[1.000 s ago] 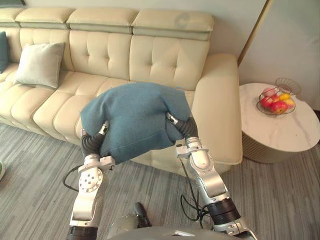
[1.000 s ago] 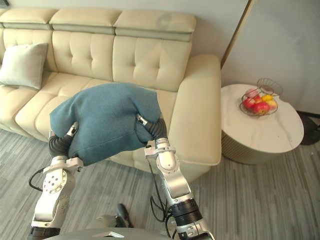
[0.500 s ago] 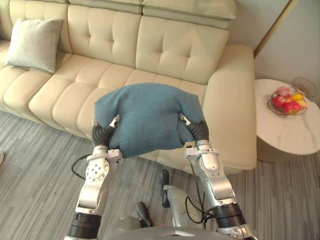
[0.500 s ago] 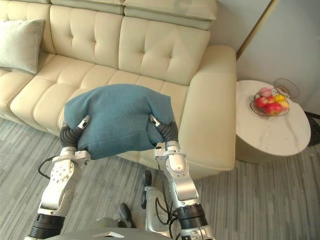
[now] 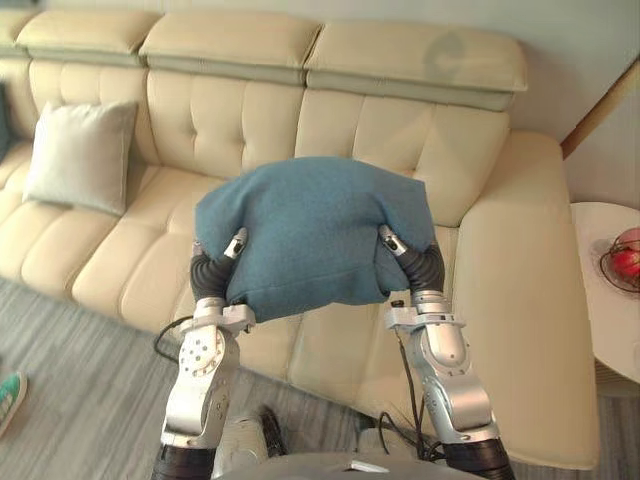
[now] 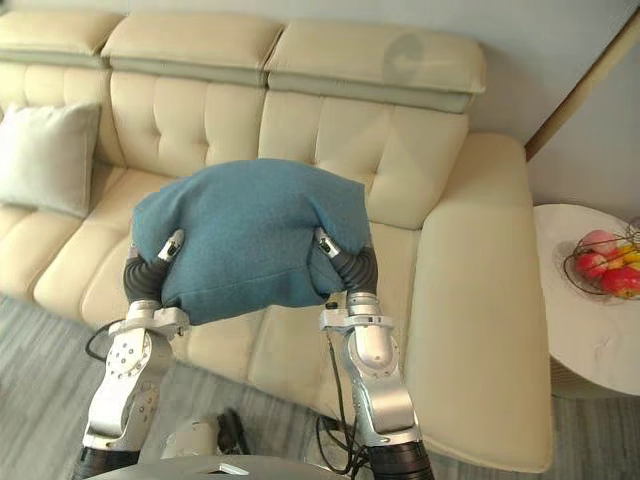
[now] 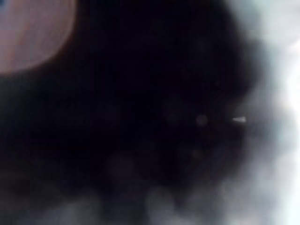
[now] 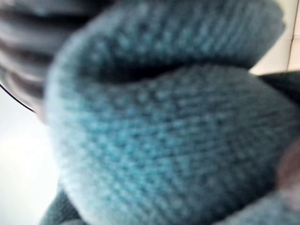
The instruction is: Pick up cushions and gather them together orderly.
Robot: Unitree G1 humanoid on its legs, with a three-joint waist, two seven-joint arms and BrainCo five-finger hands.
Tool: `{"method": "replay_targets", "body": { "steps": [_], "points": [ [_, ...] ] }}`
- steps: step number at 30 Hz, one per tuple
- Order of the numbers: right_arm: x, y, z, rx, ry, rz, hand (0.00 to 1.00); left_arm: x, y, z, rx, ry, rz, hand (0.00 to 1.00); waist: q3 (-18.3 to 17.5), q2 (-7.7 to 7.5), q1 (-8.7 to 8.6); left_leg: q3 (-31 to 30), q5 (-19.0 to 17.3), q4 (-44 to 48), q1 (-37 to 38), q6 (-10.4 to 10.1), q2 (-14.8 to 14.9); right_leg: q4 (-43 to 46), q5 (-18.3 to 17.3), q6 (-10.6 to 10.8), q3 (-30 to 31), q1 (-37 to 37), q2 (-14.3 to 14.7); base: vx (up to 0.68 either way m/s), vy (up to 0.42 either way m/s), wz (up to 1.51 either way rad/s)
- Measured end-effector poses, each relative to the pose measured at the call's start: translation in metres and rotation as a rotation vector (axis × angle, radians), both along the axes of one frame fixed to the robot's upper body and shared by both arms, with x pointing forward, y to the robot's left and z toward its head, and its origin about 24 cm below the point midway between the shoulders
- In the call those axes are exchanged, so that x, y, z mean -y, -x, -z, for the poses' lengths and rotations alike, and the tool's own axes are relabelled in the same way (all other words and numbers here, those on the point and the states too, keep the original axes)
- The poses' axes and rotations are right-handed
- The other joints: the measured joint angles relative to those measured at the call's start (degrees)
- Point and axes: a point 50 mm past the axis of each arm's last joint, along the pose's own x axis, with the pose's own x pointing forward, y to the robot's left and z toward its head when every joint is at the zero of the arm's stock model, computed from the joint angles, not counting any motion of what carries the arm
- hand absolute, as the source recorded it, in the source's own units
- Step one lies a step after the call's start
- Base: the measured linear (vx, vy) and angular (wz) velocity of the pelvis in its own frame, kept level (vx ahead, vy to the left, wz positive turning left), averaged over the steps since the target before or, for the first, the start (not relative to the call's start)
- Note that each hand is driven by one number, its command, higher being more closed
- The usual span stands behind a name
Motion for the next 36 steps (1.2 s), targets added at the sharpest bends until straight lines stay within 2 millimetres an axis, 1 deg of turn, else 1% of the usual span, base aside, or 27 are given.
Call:
{"method": "replay_targets", "body": {
  "steps": [1, 2, 3, 5, 6, 8, 9, 10, 11, 12, 13, 14, 15, 16, 17, 18, 19, 20, 22, 23, 26, 27, 28, 30, 32, 33, 36],
  "points": [
    [-0.005, 0.001, 0.008, -0.03, 0.0, -0.02, 1.0, -0.005, 0.006, 0.004, -0.012, 0.0, -0.025, 1.0, -0.7, 0.27, 0.51, -3.5, 7.4, 0.0, 0.6, -5.0, 0.5, 2.2, -4.6, 4.3, 3.2, -0.3, -0.8, 0.27, 0.413, -1.09],
    [-0.007, 0.004, 0.013, -0.057, -0.016, -0.018, 1.0, -0.006, 0.008, 0.006, -0.026, -0.001, -0.032, 1.0, -0.8, -0.18, 0.41, -5.0, 7.1, 1.1, 0.4, -6.3, -0.1, 3.6, -4.1, 4.1, 3.4, -1.8, -1.3, 0.25, 0.396, -1.15],
    [-0.01, 0.006, 0.015, -0.068, -0.029, -0.025, 1.0, -0.009, 0.01, 0.005, -0.023, -0.013, -0.038, 1.0, -0.9, -1.66, 1.07, -7.8, 5.0, 2.8, 0.4, -6.4, -1.9, 4.4, -3.5, 4.0, 3.4, -3.6, -1.8, 0.12, 0.159, -0.61],
    [-0.011, 0.007, 0.016, -0.071, -0.032, -0.028, 1.0, -0.01, 0.012, 0.007, -0.032, -0.013, -0.042, 1.0, -0.9, -1.86, 0.95, -8.7, 1.1, 4.9, 0.3, -4.8, -2.9, 3.7, -3.7, 4.5, 5.3, -3.9, -2.6, 0.07, 0.148, -0.59],
    [-0.012, 0.008, 0.017, -0.079, -0.033, -0.032, 1.0, -0.01, 0.014, 0.009, -0.041, -0.014, -0.045, 1.0, -1.0, -2.11, 1.11, -7.9, -0.3, 5.5, 0.4, -4.4, -2.9, 3.0, -3.0, 4.8, 6.6, -4.2, -2.6, 0.02, 0.195, -0.78],
    [-0.014, 0.011, 0.021, -0.098, -0.028, -0.041, 1.0, -0.012, 0.021, 0.017, -0.084, -0.014, -0.054, 1.0, -1.1, -2.53, 1.6, -3.7, -3.2, 7.8, 0.8, -4.0, -1.9, -0.2, -0.4, 5.1, 11.4, -4.8, -2.2, -0.04, 0.15, -1.05],
    [-0.014, 0.011, 0.022, -0.099, -0.024, -0.046, 1.0, -0.012, 0.022, 0.019, -0.089, -0.014, -0.055, 1.0, -1.1, -2.58, 1.66, -2.9, -3.8, 8.3, 0.9, -3.9, -1.7, -0.7, 0.1, 5.1, 12.4, -5.0, -2.1, -0.06, 0.118, -1.23],
    [-0.015, 0.011, 0.022, -0.096, -0.011, -0.049, 1.0, -0.013, 0.023, 0.02, -0.095, -0.015, -0.057, 1.0, -1.2, -2.7, 1.64, -0.5, -6.0, 9.5, 1.0, -4.1, -1.2, -2.1, 1.0, 4.6, 15.3, -5.9, -1.9, -0.07, 0.12, -1.23],
    [-0.015, 0.011, 0.022, -0.096, -0.007, -0.048, 1.0, -0.013, 0.024, 0.02, -0.096, -0.015, -0.057, 1.0, -1.7, -3.29, 1.87, 1.2, -7.1, 9.7, 1.0, -3.7, -1.2, -2.4, 1.5, 4.5, 18.0, -7.4, -1.8, -0.07, 0.14, -1.49],
    [-0.015, 0.011, 0.022, -0.095, -0.002, -0.047, 1.0, -0.013, 0.024, 0.02, -0.096, -0.016, -0.057, 1.0, -2.2, -3.9, 1.87, 2.8, -7.5, 9.7, 0.9, -3.4, -1.2, -3.0, 2.2, 3.7, 20.4, -8.7, -1.5, -0.05, 0.111, -1.18],
    [-0.015, 0.011, 0.022, -0.095, -0.001, -0.047, 1.0, -0.013, 0.023, 0.02, -0.096, -0.016, -0.056, 1.0, -2.4, -4.21, 1.39, 3.8, -7.9, 9.9, 0.9, -3.3, -1.2, -3.3, 3.6, 3.8, 21.8, -9.2, -1.3, -0.01, 0.083, -1.15],
    [-0.015, 0.011, 0.021, -0.093, 0.001, -0.047, 1.0, -0.013, 0.023, 0.02, -0.096, -0.016, -0.057, 1.0, -2.5, -4.37, 1.22, 4.4, -8.9, 10.7, 0.9, -3.2, -1.0, -3.9, 6.0, 4.6, 23.0, -10.3, -0.6, -0.01, 0.089, -1.19],
    [-0.015, 0.011, 0.021, -0.09, 0.005, -0.047, 1.0, -0.013, 0.023, 0.02, -0.095, -0.016, -0.058, 1.0, -2.7, -4.39, 1.54, 4.6, -9.8, 11.4, 0.8, -3.1, -0.9, -4.6, 8.2, 4.9, 24.1, -11.3, 0.3, -0.01, 0.137, -1.64],
    [-0.017, 0.008, 0.023, -0.096, 0.01, -0.054, 1.0, -0.015, 0.023, 0.02, -0.098, -0.019, -0.063, 1.0, -2.9, -4.41, 1.99, 5.8, -10.3, 11.3, 0.7, -2.2, -0.7, -6.0, 11.4, 4.9, 25.1, -12.6, 1.3, -0.03, 0.121, -1.4],
    [-0.018, 0.006, 0.024, -0.102, 0.012, -0.057, 1.0, -0.015, 0.022, 0.021, -0.1, -0.021, -0.063, 1.0, -2.9, -4.42, 1.62, 6.7, -10.5, 11.1, 0.7, -2.0, -0.4, -7.0, 12.8, 4.7, 24.9, -12.8, 1.4, -0.04, 0.093, -1.31],
    [-0.019, 0.001, 0.029, -0.121, 0.024, -0.062, 1.0, -0.015, 0.019, 0.024, -0.109, -0.034, -0.057, 1.0, -2.9, -4.48, 1.08, 8.3, -10.8, 10.2, 1.2, -2.2, -0.5, -9.0, 15.6, 4.4, 24.0, -13.3, 1.5, -0.03, 0.046, -0.84],
    [-0.019, -0.001, 0.034, -0.142, 0.029, -0.061, 1.0, -0.015, 0.017, 0.028, -0.127, -0.039, -0.056, 1.0, -2.9, -4.47, 0.76, 8.6, -10.7, 9.6, 1.6, -2.0, -1.0, -9.7, 16.5, 4.2, 22.9, -13.6, 1.6, 0.0, 0.042, -0.72],
    [-0.018, -0.001, 0.037, -0.156, 0.032, -0.06, 1.0, -0.015, 0.016, 0.031, -0.139, -0.04, -0.055, 1.0, -3.0, -4.43, 0.61, 8.6, -10.4, 9.3, 1.9, -1.4, -1.1, -9.8, 16.6, 4.3, 22.4, -13.5, 1.5, 0.03, 0.022, -0.31],
    [-0.018, -0.002, 0.044, -0.183, 0.036, -0.057, 1.0, -0.013, 0.013, 0.038, -0.166, -0.042, -0.049, 1.0, -2.9, -4.26, 0.19, 7.9, -9.8, 8.9, 1.6, -1.8, -1.1, -10.1, 16.8, 4.5, 20.9, -13.5, 1.5, 0.04, -0.01, 0.09],
    [-0.018, -0.002, 0.047, -0.201, 0.015, -0.062, 1.0, -0.013, 0.012, 0.042, -0.184, -0.044, -0.047, 1.0, -2.9, -4.21, 0.29, 7.4, -9.1, 7.9, 1.5, -2.0, -1.1, -10.4, 17.2, 4.4, 20.1, -13.5, 1.5, 0.03, -0.022, 0.2],
    [-0.022, -0.007, 0.048, -0.208, -0.015, -0.084, 1.0, -0.014, 0.011, 0.044, -0.199, -0.043, -0.068, 1.0, -2.9, -3.94, 1.05, 7.3, -7.9, 6.2, 0.5, -1.7, -1.1, -11.6, 18.9, 4.3, 18.3, -14.5, 1.5, -0.01, -0.042, 0.08],
    [-0.024, -0.011, 0.046, -0.203, -0.026, -0.097, 1.0, -0.015, 0.008, 0.043, -0.196, -0.044, -0.083, 1.0, -2.8, -3.56, 1.43, 7.2, -7.4, 5.9, -0.5, -1.7, -0.9, -12.4, 19.8, 4.1, 16.9, -15.1, 1.5, -0.08, -0.067, 0.08],
    [-0.028, -0.013, 0.043, -0.192, -0.033, -0.108, 1.0, -0.017, 0.004, 0.042, -0.193, -0.048, -0.099, 1.0, -2.7, -3.38, 1.88, 7.2, -7.0, 5.4, -1.1, -1.7, -1.0, -12.7, 19.9, 4.1, 15.6, -15.5, 1.2, -0.07, -0.069, 0.11],
    [-0.035, -0.017, 0.035, -0.164, -0.038, -0.131, 1.0, -0.021, -0.003, 0.038, -0.182, -0.056, -0.13, 1.0, -2.5, -2.8, 2.08, 6.4, -6.3, 5.4, -2.4, -1.9, -1.0, -12.7, 19.9, 4.1, 14.1, -16.5, 1.1, -0.05, -0.055, 0.17],
    [-0.042, -0.025, 0.021, -0.111, -0.037, -0.139, 1.0, -0.025, -0.014, 0.028, -0.143, -0.062, -0.165, 1.0, -2.4, -2.52, 2.69, 5.5, -5.5, 5.6, -4.7, -2.6, -0.7, -12.8, 19.9, 4.1, 12.7, -18.2, 1.1, -0.06, -0.076, 0.25],
    [-0.044, -0.027, 0.018, -0.101, -0.036, -0.141, 1.0, -0.025, -0.016, 0.025, -0.135, -0.06, -0.172, 1.0, -2.4, -2.53, 2.93, 5.4, -5.3, 5.7, -5.3, -2.7, -0.5, -12.8, 19.9, 4.1, 12.6, -18.6, 1.1, -0.08, -0.094, 0.23],
    [-0.049, -0.037, -0.002, -0.026, -0.037, -0.141, 1.0, -0.027, -0.029, 0.01, -0.076, -0.056, -0.2, 1.0, -2.3, -2.36, 4.21, 4.1, -4.4, 7.1, -8.9, -3.5, 0.6, -13.0, 19.7, 4.0, 10.8, -20.6, 1.6, -0.09, -0.088, 0.18]
  ]
}}
